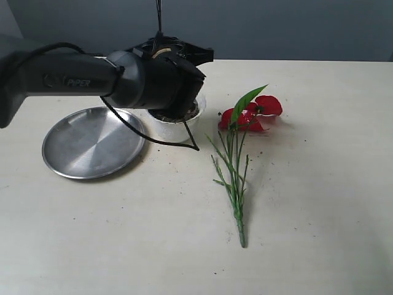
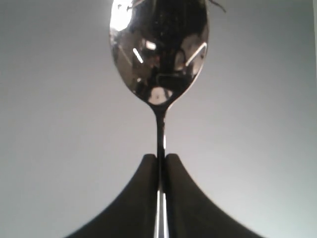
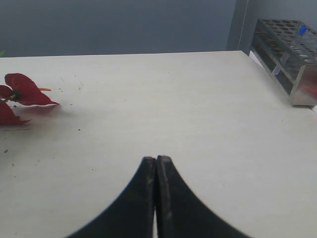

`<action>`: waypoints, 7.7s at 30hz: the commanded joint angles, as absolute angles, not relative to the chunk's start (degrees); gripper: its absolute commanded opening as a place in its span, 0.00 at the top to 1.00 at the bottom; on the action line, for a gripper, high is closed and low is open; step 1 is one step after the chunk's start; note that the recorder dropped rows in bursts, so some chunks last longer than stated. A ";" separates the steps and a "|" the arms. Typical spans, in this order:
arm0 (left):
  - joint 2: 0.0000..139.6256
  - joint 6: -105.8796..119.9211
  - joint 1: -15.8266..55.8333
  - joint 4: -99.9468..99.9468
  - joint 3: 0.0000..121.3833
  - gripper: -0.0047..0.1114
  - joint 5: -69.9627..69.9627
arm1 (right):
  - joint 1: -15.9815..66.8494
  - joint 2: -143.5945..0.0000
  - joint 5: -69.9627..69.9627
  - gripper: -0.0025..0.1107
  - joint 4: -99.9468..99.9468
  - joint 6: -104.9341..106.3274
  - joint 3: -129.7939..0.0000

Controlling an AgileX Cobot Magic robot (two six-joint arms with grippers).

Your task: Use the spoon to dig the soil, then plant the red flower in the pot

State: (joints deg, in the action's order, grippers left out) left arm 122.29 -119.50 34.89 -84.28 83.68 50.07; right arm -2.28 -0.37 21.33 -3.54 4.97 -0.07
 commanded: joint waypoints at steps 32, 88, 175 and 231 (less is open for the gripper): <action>124.60 -119.78 37.92 -87.99 83.95 0.96 49.56 | -2.62 0.00 20.77 0.98 -3.48 5.01 0.00; 124.69 -119.75 35.55 -75.89 85.31 0.96 49.75 | -2.62 0.00 20.77 0.98 -3.48 5.01 0.00; 126.51 -119.83 36.56 -80.18 84.82 0.96 52.04 | -2.62 0.00 20.77 0.98 -3.48 5.01 0.00; 120.80 -105.80 40.20 -89.83 84.82 0.96 52.00 | -2.62 0.00 20.77 0.98 -3.48 5.01 0.00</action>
